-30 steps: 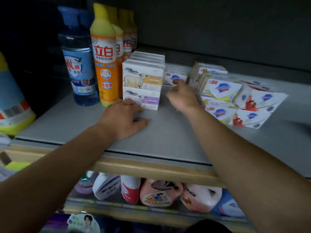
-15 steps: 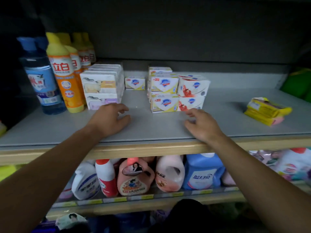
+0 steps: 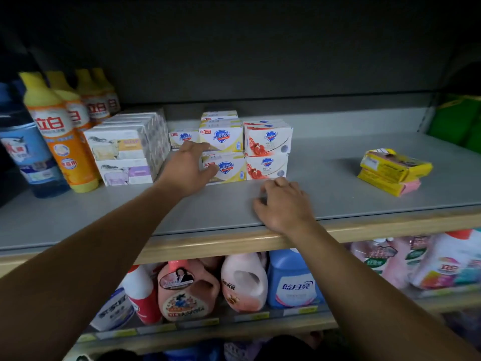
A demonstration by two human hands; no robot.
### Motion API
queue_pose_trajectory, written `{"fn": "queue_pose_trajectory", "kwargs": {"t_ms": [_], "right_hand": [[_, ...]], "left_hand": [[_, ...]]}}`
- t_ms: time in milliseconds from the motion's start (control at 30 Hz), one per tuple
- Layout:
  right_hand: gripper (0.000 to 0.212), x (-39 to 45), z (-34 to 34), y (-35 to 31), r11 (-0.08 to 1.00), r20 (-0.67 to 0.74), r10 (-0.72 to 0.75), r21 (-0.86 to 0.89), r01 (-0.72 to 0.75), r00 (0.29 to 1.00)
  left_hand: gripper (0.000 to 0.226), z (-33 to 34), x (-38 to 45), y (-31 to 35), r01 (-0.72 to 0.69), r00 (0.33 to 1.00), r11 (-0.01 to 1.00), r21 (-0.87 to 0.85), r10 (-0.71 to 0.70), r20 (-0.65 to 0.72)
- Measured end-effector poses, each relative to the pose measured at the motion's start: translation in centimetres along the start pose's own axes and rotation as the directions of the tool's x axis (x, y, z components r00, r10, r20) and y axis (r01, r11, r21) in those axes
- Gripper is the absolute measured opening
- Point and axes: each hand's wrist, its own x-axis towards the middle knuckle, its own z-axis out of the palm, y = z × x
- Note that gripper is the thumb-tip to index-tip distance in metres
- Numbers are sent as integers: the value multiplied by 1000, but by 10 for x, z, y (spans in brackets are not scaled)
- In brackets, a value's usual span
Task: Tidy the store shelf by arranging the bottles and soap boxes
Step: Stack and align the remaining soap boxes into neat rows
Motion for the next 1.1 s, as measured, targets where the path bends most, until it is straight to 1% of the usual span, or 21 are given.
{"fn": "queue_pose_trajectory", "kwargs": {"t_ms": [67,133,200,267,367,400,433,500,533,567,600,667,733,800,867,933,967,1033,1067,1100], "right_hand": [[41,0,1,0,1000,-4,-6,-8,6,1000],[41,-1,1,0,1000,-4,-9,-9,9,1000],[40,-1,1,1,1000,-6,-10,-9,10,1000],[40,0,2,2,1000,-6,-9,-11,9,1000],[42,0,3,2,1000,-7,-6,-9,6,1000],[42,0,3,2,1000,-9,-2,-5,2,1000],[43,0,3,2,1000,-14,4,8,-4,1000],[49,-1,2,3,998,-43,7,62,-4,999],[54,-1,2,4,993,-57,1,116,5,998],[61,-1,1,4,978,-70,-8,207,22,998],[69,0,-1,3,943,-78,-21,328,46,997],[84,-1,-4,0,828,-92,-72,549,111,993],[93,1,-5,-2,768,-114,-138,616,179,984],[89,5,-5,-4,753,-135,-159,625,209,978],[82,6,-6,-8,729,-149,-131,655,197,980],[75,3,-4,-14,698,-116,-77,703,137,990],[71,2,-4,-15,694,-94,-47,713,100,994],[59,1,-5,-17,702,-51,22,712,20,998],[50,1,-7,-17,702,-30,61,712,-21,998],[37,2,-9,-16,704,-21,100,708,-56,995]], "left_hand": [[59,10,4,-2,22,999,1000,0,-22,25],[61,21,1,-4,45,999,998,-40,-44,15],[56,28,-3,-6,52,998,993,-110,-56,-32],[52,31,-6,-9,15,996,987,-161,-28,-82],[45,29,-8,-13,3,997,958,-287,-25,-74],[41,28,-9,-13,20,997,932,-361,-44,-58],[37,27,-10,-12,45,997,884,-465,-68,-33],[29,23,-12,-8,81,996,711,-698,-87,27],[28,22,-14,-6,90,995,631,-771,-81,50],[28,20,-15,-3,97,995,581,-808,-67,72],[28,20,-16,-1,101,995,554,-827,-38,96],[29,20,-18,5,111,989,525,-844,22,143],[27,19,-18,4,160,980,472,-867,27,196],[20,18,-17,-1,232,964,408,-883,24,265],[14,17,-17,-5,256,956,370,-893,38,290],[11,16,-17,-5,268,958,291,-918,20,286],[13,16,-17,-5,269,959,260,-927,13,282],[15,14,-16,-7,272,955,259,-927,48,294],[12,13,-16,-9,282,946,268,-921,80,313],[14,13,-15,-10,293,935,282,-914,113,335]]}}
